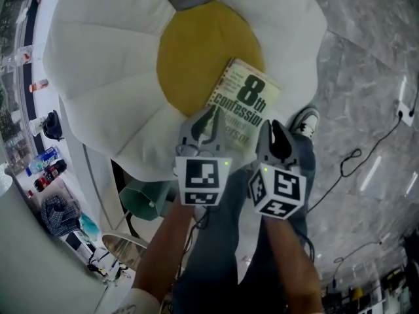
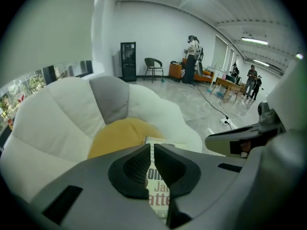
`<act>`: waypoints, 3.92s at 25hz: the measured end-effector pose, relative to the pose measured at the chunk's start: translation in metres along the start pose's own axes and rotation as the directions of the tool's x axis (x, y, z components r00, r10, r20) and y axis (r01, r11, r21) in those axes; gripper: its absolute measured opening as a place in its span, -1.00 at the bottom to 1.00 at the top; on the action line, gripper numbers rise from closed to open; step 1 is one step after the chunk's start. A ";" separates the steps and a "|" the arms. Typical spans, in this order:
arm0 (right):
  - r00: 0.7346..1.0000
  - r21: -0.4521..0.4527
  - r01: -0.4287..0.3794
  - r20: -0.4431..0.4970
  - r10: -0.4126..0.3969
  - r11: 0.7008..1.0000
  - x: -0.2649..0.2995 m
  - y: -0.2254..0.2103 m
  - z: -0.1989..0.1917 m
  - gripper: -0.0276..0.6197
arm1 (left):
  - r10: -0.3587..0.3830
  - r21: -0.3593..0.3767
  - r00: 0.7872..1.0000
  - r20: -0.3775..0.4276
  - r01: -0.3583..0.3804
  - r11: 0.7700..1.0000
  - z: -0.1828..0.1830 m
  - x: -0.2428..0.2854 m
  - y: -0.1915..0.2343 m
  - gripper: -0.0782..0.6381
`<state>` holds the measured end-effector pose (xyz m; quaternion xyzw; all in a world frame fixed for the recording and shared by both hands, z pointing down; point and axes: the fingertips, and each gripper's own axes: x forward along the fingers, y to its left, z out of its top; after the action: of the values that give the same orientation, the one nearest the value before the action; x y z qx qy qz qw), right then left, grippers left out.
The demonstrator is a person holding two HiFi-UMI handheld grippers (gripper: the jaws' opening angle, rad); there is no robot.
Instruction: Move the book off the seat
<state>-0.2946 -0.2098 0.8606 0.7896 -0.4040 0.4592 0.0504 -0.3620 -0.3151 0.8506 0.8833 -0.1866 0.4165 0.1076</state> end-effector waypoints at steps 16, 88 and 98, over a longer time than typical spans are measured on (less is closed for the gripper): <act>0.989 0.215 0.029 -0.150 0.004 0.976 0.065 -0.024 -0.100 -0.39 | -0.096 0.049 0.965 -0.245 0.111 0.993 -0.092 0.080 0.013 -0.16; 0.610 -0.082 0.257 0.786 -0.096 0.963 -0.475 -0.003 0.499 -0.41 | -0.221 0.292 0.700 0.679 0.019 0.956 0.553 -0.356 -0.169 -0.15; 0.465 0.080 0.464 0.826 -0.319 0.882 -0.602 -0.206 0.532 -0.41 | -0.469 0.468 0.594 0.653 0.171 0.867 0.628 -0.342 -0.411 -0.15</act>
<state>0.0586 0.0446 0.1548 0.9746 -0.2220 -0.0177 0.0227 0.0475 -0.0775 0.1753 0.9972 0.0298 0.0145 -0.0666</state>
